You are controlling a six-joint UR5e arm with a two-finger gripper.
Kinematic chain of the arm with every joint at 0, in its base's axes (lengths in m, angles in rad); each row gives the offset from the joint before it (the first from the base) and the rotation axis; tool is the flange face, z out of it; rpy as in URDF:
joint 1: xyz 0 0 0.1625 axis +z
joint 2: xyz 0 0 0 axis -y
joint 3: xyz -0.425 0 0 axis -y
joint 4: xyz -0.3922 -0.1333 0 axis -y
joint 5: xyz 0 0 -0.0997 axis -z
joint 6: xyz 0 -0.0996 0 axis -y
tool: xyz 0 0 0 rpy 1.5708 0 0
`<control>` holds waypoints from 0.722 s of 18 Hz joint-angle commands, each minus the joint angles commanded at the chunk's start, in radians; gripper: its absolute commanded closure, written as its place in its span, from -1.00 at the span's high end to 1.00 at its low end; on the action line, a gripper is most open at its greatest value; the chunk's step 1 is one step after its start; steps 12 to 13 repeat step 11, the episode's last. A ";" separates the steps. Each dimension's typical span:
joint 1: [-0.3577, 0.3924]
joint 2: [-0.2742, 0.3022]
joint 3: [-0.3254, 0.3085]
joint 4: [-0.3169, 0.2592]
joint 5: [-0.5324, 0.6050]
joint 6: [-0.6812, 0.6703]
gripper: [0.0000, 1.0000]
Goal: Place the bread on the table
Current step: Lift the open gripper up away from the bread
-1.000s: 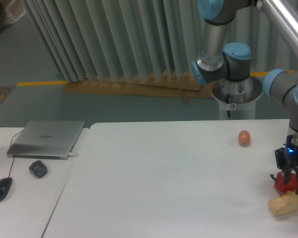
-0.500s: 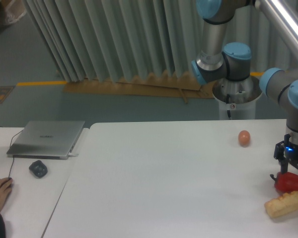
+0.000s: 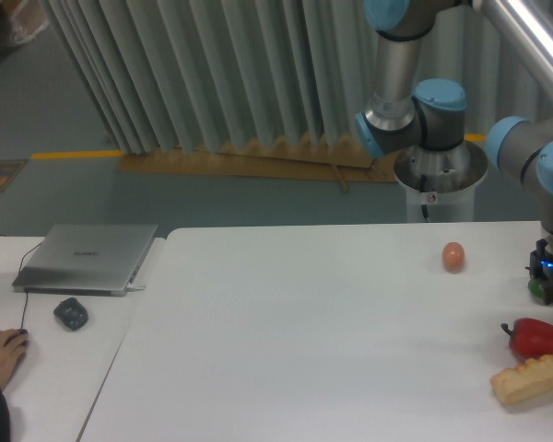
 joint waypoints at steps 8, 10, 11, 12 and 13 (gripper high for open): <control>-0.001 0.009 0.006 -0.019 0.018 0.014 1.00; -0.001 0.009 0.002 -0.017 0.008 0.013 1.00; -0.003 0.011 -0.002 -0.014 0.006 0.013 1.00; -0.003 0.011 -0.002 -0.014 0.006 0.013 1.00; -0.003 0.011 -0.002 -0.014 0.006 0.013 1.00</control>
